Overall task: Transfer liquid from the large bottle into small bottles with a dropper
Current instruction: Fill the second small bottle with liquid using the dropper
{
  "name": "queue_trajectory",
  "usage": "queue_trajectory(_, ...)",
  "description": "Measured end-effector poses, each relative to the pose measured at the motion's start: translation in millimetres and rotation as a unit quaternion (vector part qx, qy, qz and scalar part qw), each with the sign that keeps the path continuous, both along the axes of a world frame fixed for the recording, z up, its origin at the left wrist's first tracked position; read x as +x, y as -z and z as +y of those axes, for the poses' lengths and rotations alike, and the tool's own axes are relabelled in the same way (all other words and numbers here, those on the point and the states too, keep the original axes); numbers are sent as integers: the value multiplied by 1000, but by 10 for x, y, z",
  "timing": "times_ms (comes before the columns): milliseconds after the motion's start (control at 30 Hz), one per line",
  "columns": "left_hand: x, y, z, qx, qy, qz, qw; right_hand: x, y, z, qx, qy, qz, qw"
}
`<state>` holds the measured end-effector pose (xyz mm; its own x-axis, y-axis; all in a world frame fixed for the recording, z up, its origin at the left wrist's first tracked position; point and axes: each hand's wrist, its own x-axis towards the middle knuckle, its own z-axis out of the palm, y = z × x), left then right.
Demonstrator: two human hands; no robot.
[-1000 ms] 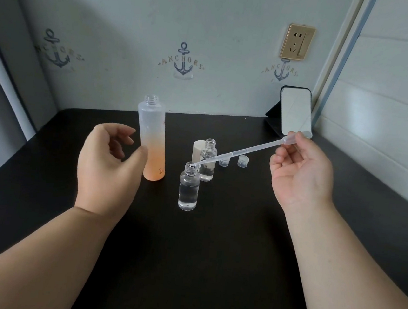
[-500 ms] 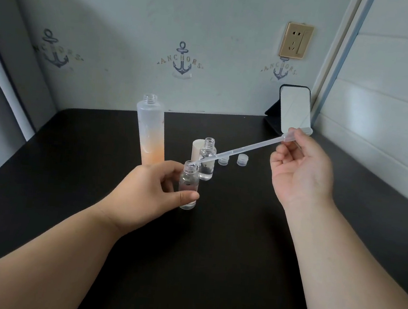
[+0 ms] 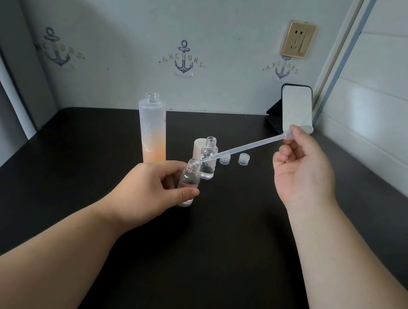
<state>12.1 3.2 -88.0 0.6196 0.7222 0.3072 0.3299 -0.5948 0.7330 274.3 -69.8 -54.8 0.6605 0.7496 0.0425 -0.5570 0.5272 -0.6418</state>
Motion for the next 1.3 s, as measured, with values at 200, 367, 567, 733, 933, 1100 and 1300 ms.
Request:
queue_trajectory(200,6,0,1,-9,-4,-3,1000,7,16,0,7,-6,-20,1000)
queue_trajectory(367,2,1,13,-10,-8,6,1000,10,13,-11,4,-2,-27,1000)
queue_trajectory(567,8,-17,1,-18,-9,-2,1000,2,15,-28,-5,11,-38,999)
queue_trajectory(733,14,-43,-18,-29,-7,-8,1000,4,27,-36,-18,41,-48,998)
queue_trajectory(933,16,-43,-14,-26,-7,-7,1000,2,31,-36,-28,58,-48,997)
queue_trajectory(1100,13,-8,18,-15,-25,2,1000,-21,35,-41,-40,52,-64,996)
queue_trajectory(1300,45,43,59,5,-71,14,997,-41,7,-64,-45,57,-28,997)
